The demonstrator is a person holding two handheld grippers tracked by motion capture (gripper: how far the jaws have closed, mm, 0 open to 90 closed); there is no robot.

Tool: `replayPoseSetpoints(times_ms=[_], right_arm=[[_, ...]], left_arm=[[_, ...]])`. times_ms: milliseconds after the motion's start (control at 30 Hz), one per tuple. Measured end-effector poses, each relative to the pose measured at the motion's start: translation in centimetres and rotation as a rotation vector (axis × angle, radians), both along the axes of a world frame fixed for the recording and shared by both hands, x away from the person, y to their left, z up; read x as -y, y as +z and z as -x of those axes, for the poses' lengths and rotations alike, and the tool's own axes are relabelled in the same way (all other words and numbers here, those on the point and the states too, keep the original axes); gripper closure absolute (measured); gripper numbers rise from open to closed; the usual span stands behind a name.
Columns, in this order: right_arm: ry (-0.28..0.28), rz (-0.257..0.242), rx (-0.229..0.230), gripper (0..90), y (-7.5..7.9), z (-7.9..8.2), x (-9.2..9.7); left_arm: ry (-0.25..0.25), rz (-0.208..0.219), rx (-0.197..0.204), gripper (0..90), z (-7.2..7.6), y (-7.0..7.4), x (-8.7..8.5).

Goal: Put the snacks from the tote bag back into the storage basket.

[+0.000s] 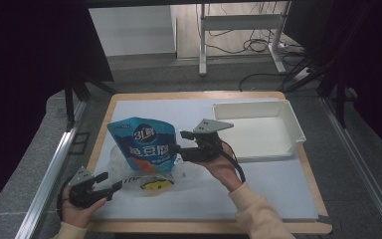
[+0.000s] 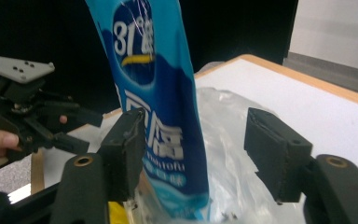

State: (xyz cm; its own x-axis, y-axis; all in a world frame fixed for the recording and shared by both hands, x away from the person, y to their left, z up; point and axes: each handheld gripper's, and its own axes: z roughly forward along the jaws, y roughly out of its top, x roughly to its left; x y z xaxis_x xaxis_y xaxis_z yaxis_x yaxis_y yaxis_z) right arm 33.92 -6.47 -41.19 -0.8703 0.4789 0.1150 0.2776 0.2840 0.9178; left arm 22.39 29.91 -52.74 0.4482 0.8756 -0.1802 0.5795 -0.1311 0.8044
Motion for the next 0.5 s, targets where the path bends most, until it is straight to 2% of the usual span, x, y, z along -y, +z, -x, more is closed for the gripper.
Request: replayPoseSetpoints(times_ms=[333,500], right_arm=[[0.034,-0.027,0.01,49.3,1.2,-0.9,-2.0],[0.061,-0.05,0.004,60.8,1.7,-1.6,-2.6]], left_arm=[[-0.001,-0.003,-0.008,29.1,0.0,-0.1,-0.1],[-0.001,-0.005,-0.01,28.8,-0.1,-0.2,-0.1]])
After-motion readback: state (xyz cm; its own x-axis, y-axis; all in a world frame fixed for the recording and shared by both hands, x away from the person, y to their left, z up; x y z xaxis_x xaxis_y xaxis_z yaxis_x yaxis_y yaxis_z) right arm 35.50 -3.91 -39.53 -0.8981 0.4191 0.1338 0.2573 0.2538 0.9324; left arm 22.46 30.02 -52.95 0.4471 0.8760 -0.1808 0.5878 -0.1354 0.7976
